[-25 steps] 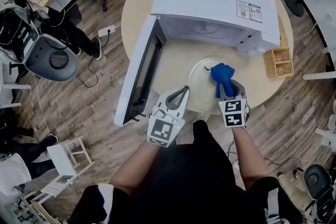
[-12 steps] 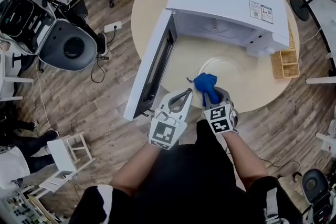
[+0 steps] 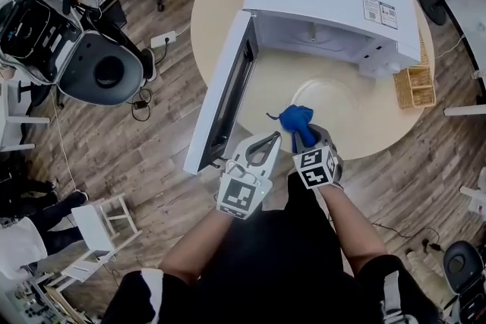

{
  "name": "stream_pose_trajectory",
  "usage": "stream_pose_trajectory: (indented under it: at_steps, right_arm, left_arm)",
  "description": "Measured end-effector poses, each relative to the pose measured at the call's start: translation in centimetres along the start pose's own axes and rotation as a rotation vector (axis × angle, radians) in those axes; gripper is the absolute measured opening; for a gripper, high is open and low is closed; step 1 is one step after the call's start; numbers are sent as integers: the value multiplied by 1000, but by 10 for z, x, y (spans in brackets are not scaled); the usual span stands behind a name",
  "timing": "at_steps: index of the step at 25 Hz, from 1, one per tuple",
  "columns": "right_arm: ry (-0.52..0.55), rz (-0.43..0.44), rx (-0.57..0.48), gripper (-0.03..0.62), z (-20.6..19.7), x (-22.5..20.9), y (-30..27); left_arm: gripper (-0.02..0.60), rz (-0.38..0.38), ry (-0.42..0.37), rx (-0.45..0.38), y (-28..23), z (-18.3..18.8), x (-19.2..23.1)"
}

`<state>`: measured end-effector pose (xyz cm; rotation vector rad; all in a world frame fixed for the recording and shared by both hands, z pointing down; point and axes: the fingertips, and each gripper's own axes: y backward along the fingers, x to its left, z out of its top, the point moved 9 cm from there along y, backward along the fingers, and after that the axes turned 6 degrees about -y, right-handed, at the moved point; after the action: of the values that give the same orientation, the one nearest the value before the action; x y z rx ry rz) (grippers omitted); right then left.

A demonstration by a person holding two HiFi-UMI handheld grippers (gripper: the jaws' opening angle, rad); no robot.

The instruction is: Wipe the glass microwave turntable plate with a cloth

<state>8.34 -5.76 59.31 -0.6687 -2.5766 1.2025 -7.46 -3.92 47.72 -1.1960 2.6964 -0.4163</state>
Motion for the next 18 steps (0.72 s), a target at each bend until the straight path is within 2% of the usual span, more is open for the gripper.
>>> stream_pose_trajectory:
  at_steps: [18]
  right_arm:
    - [-77, -151, 29, 86, -44, -52, 29]
  left_arm:
    - [5, -94, -12, -7, -32, 6, -21]
